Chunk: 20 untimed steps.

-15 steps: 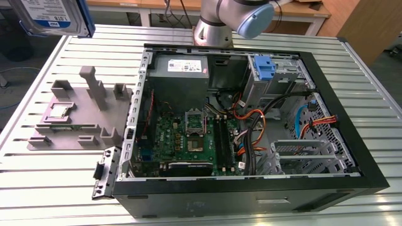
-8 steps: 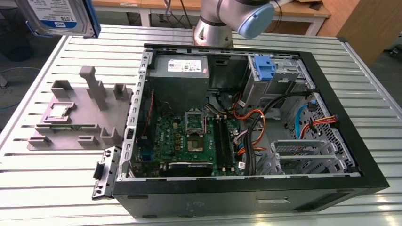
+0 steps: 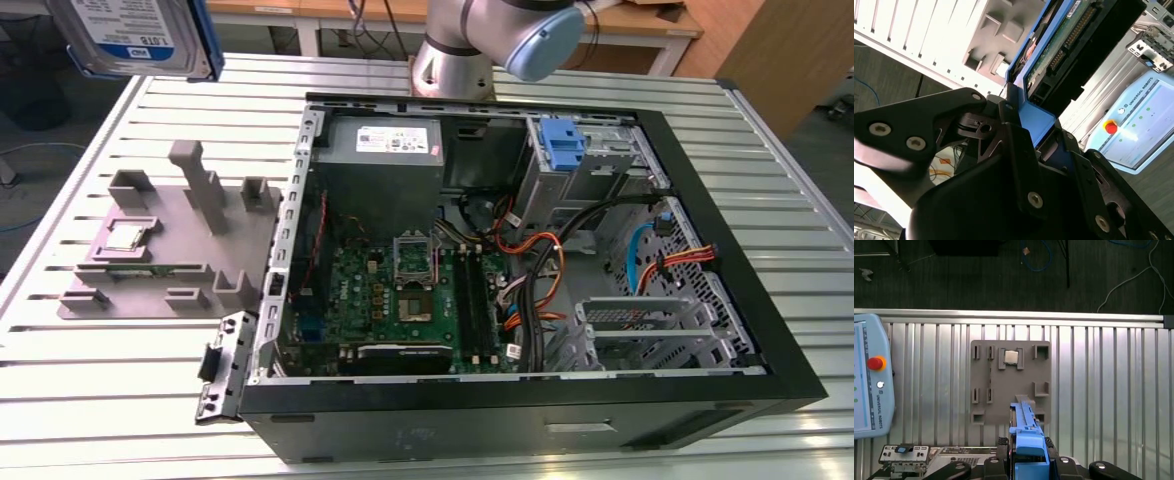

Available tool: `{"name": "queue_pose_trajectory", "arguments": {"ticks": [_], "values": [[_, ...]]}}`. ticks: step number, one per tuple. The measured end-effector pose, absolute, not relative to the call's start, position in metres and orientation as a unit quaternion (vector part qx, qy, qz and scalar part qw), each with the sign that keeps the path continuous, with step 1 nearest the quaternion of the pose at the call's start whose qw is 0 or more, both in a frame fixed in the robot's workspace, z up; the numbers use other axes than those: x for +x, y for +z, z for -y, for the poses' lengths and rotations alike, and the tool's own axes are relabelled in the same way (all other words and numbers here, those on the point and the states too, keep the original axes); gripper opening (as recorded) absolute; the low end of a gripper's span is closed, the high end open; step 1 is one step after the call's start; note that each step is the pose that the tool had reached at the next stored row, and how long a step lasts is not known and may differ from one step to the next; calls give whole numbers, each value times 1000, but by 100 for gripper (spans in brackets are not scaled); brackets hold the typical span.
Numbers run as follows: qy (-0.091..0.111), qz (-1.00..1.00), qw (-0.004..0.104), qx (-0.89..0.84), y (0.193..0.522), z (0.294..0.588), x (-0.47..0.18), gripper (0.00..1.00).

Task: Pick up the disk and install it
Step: 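Pick up the disk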

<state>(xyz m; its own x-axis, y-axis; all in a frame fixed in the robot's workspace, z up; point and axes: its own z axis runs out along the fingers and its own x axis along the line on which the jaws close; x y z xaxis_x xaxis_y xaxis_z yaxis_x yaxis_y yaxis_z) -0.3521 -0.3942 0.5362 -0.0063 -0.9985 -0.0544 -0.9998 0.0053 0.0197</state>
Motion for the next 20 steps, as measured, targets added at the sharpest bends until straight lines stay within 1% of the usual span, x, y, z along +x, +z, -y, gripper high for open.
{"name": "queue_pose_trajectory", "arguments": {"ticks": [20], "values": [[26,-709,12,-705,536,394,-341,37]]}}
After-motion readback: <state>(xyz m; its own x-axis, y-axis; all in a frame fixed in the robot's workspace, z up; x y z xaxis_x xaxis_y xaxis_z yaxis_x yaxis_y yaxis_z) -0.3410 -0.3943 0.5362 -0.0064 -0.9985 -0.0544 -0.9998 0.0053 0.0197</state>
